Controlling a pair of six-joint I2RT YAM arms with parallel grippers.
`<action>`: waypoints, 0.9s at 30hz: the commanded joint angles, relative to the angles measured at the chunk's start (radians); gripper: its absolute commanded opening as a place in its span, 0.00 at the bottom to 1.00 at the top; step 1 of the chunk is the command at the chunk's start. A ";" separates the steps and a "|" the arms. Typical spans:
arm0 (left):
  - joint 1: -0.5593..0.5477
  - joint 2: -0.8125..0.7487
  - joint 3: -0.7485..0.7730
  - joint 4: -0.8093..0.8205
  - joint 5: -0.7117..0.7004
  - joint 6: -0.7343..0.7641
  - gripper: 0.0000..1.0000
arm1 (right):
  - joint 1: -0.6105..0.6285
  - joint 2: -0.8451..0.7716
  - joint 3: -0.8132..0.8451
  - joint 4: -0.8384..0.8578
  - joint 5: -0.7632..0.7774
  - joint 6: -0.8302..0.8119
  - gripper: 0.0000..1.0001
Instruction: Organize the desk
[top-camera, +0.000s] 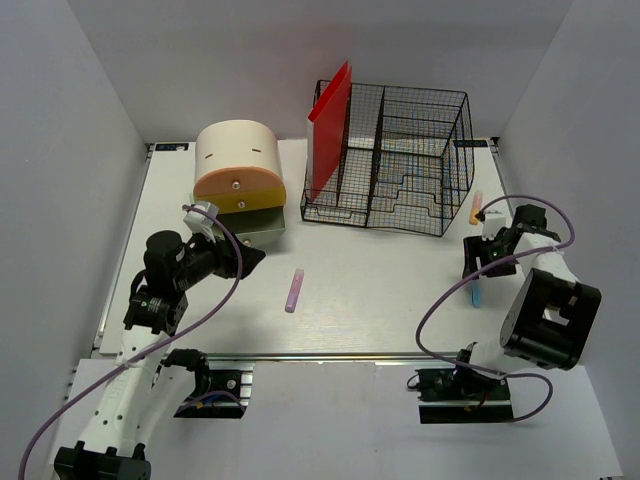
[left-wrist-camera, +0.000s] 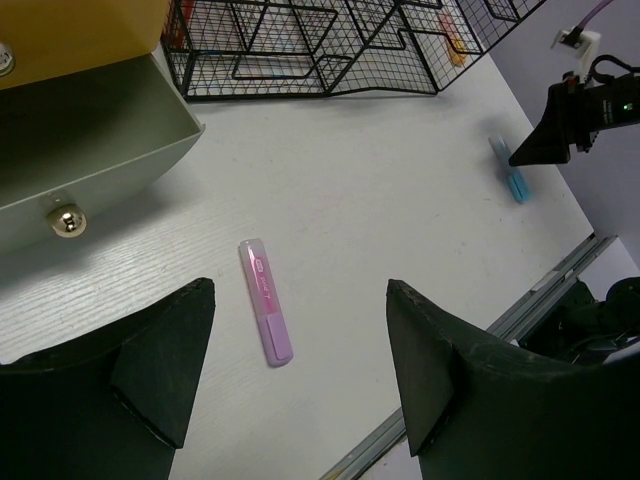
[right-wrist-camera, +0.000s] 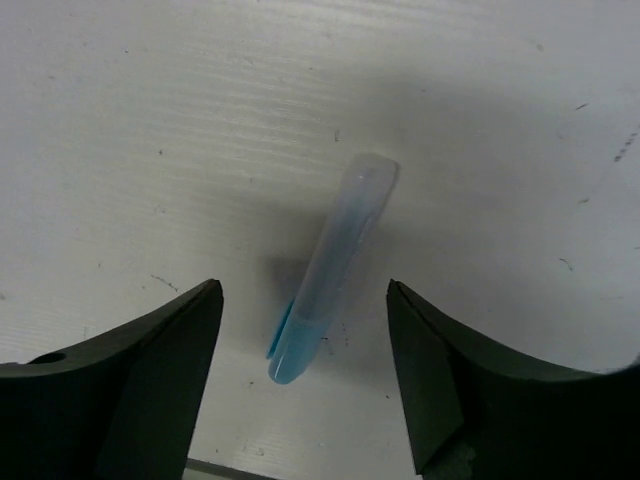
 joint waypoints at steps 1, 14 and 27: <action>0.006 -0.008 0.007 -0.006 0.001 0.012 0.79 | -0.006 0.038 -0.013 0.050 -0.018 -0.025 0.70; 0.006 -0.022 0.007 -0.007 0.000 0.014 0.79 | -0.001 0.046 -0.130 0.192 0.118 0.001 0.62; 0.006 -0.025 0.006 -0.010 -0.015 0.014 0.79 | -0.003 0.058 -0.186 0.203 0.099 -0.061 0.25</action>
